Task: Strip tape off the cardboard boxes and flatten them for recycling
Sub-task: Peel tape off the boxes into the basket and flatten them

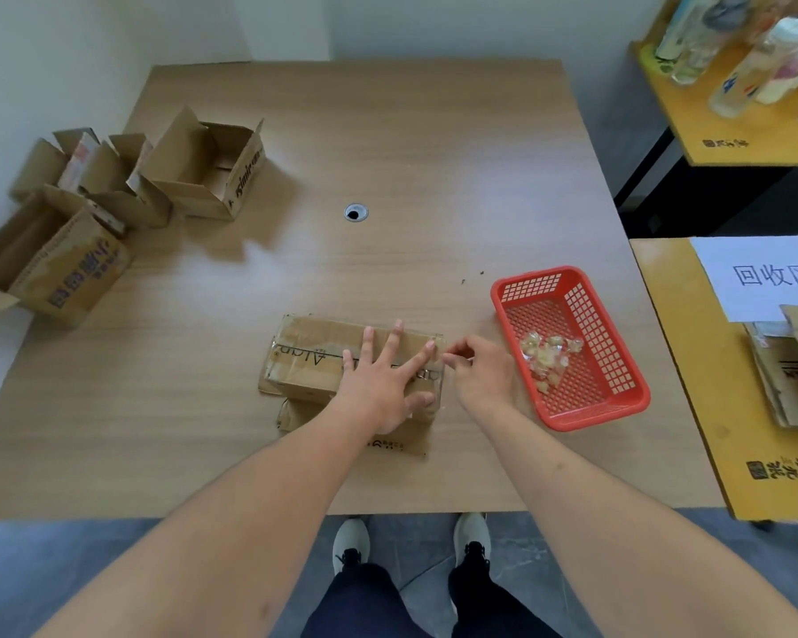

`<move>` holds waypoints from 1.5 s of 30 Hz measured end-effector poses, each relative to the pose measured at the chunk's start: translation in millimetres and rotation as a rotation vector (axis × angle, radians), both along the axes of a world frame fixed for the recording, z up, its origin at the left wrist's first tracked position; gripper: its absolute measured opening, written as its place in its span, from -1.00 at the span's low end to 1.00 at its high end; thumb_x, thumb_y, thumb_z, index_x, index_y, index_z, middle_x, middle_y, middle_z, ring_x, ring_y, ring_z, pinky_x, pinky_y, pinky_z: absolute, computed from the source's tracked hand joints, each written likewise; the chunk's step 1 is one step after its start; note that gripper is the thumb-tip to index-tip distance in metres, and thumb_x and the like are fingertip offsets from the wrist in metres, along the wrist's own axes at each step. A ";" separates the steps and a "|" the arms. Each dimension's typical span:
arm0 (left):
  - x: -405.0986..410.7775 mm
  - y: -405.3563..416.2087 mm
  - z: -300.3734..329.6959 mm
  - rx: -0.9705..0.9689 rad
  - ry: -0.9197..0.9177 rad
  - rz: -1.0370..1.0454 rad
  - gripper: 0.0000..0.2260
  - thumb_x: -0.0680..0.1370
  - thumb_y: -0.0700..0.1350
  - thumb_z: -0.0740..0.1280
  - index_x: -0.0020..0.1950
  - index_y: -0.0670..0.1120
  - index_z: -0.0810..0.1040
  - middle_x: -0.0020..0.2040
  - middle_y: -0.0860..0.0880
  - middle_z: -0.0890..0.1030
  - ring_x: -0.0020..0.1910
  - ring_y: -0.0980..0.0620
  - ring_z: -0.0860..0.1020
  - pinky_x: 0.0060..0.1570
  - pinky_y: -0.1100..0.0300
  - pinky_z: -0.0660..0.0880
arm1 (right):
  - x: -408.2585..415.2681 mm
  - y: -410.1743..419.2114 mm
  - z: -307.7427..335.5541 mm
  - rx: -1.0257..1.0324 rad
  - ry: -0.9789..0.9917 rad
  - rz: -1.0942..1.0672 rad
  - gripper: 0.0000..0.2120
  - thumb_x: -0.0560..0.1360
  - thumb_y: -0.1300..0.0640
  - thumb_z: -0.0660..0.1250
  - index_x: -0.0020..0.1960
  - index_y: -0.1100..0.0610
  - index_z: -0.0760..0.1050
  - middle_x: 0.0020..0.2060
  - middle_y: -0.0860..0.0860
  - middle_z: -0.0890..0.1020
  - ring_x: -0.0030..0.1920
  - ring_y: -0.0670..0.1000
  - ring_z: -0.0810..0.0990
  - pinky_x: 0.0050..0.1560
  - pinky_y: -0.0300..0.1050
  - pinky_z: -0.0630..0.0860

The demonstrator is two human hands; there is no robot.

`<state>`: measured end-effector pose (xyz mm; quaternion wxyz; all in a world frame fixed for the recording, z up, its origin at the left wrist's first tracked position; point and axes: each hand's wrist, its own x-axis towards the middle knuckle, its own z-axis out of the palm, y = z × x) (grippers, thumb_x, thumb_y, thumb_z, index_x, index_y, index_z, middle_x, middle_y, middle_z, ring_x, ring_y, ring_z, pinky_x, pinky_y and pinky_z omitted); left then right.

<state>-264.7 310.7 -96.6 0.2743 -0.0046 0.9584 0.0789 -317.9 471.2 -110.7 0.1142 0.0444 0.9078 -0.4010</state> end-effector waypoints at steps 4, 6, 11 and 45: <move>3.1 2.4 -4.7 -0.034 0.005 0.004 -0.38 0.60 0.43 -0.09 0.47 0.43 -0.47 0.52 0.05 -0.56 0.54 -0.29 -0.44 0.53 -0.38 -0.15 | 9.7 1.5 -10.3 -0.260 -0.073 -0.160 -0.80 0.48 0.21 0.49 -0.21 -0.07 0.60 -0.31 -0.11 0.70 -0.19 -0.05 0.72 0.00 0.13 0.66; 4.9 4.5 -6.0 -0.056 0.000 0.002 -0.39 0.59 0.43 -0.14 0.44 0.42 -0.52 0.49 0.06 -0.60 0.53 -0.28 -0.46 0.53 -0.36 -0.16 | 19.4 2.7 -15.8 -0.336 -0.077 -0.203 -0.74 0.49 0.20 0.49 -0.19 -0.16 0.60 -0.26 -0.17 0.70 -0.18 -0.05 0.72 -0.03 0.15 0.68; 5.8 8.8 -6.5 -0.086 -0.016 0.020 -0.42 0.60 0.43 -0.20 0.43 0.39 -0.55 0.47 0.06 -0.63 0.52 -0.26 -0.48 0.53 -0.35 -0.17 | 28.2 5.2 -16.7 -0.429 -0.067 -0.279 -0.79 0.51 0.21 0.49 -0.20 -0.06 0.61 -0.22 -0.11 0.70 -0.16 -0.02 0.72 -0.10 0.13 0.70; 33.5 22.0 -18.4 -0.033 0.206 -0.019 -0.46 0.69 0.24 -0.22 0.61 0.16 -0.36 0.60 0.13 -0.38 0.62 -0.09 -0.30 0.57 -0.26 -0.18 | 16.2 15.6 2.9 -0.330 0.128 0.071 -0.89 0.46 0.06 0.56 -0.13 -0.01 0.64 -0.11 -0.09 0.65 -0.14 -0.13 0.64 -0.08 -0.27 0.56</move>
